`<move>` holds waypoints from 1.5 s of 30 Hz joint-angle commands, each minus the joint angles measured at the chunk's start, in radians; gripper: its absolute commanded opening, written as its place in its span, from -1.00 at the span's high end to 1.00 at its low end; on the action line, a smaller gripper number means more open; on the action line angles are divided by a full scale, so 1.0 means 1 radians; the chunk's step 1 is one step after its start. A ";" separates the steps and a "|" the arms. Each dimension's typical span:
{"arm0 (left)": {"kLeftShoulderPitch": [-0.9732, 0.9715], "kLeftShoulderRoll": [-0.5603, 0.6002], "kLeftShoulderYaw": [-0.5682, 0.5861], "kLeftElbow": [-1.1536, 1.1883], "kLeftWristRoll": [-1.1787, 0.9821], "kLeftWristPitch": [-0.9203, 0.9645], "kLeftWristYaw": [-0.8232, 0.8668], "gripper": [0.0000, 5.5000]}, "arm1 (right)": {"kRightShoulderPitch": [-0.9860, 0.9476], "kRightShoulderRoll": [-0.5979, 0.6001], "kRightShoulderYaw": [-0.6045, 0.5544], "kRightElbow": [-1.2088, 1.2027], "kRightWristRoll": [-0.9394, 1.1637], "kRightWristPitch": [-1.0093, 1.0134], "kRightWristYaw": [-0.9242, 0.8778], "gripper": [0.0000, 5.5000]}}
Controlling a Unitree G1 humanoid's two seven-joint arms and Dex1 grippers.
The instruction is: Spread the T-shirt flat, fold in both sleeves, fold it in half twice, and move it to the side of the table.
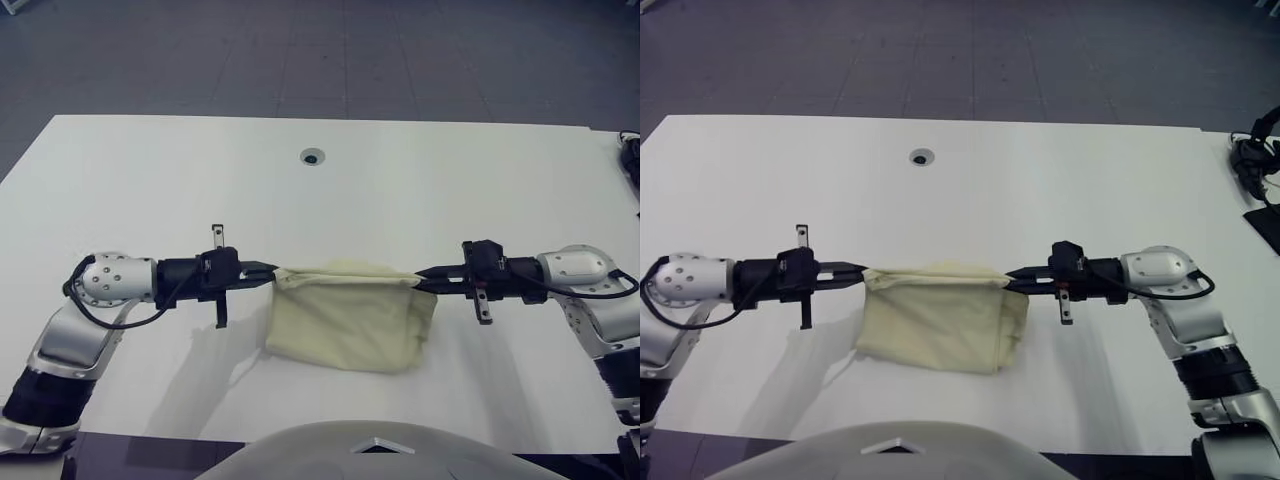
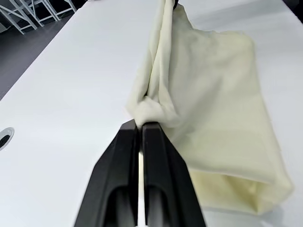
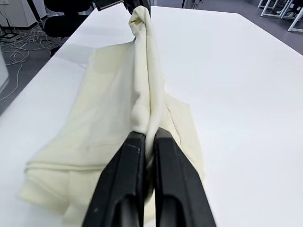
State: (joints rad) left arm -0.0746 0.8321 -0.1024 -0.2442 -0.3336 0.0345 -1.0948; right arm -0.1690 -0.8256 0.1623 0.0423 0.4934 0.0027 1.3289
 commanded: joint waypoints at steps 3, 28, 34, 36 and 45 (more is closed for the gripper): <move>-0.025 -0.043 -0.016 0.073 0.064 -0.019 0.021 1.00 | -0.034 0.060 -0.019 0.104 -0.068 -0.030 -0.011 0.83; -0.073 -0.285 0.202 0.135 0.183 0.094 0.572 -0.23 | -0.114 0.280 0.076 -0.001 -0.303 -0.223 -0.174 -0.58; -0.007 -0.356 0.326 -0.008 0.123 0.138 0.707 -0.57 | -0.267 0.367 0.264 0.223 -0.632 -0.475 -0.272 -0.91; 0.024 -0.371 0.318 -0.054 0.119 0.148 0.715 -0.71 | -0.308 0.385 0.301 0.319 -0.709 -0.549 -0.315 -0.96; 0.104 -0.412 0.279 -0.190 0.117 0.176 0.737 -0.96 | -0.350 0.216 0.345 0.572 -0.930 -0.679 -0.484 -0.96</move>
State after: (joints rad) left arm 0.0116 0.4209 0.1857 -0.3925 -0.2195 0.1923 -0.3627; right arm -0.6001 -0.4941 0.4983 0.5513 -0.3515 -0.7154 0.8081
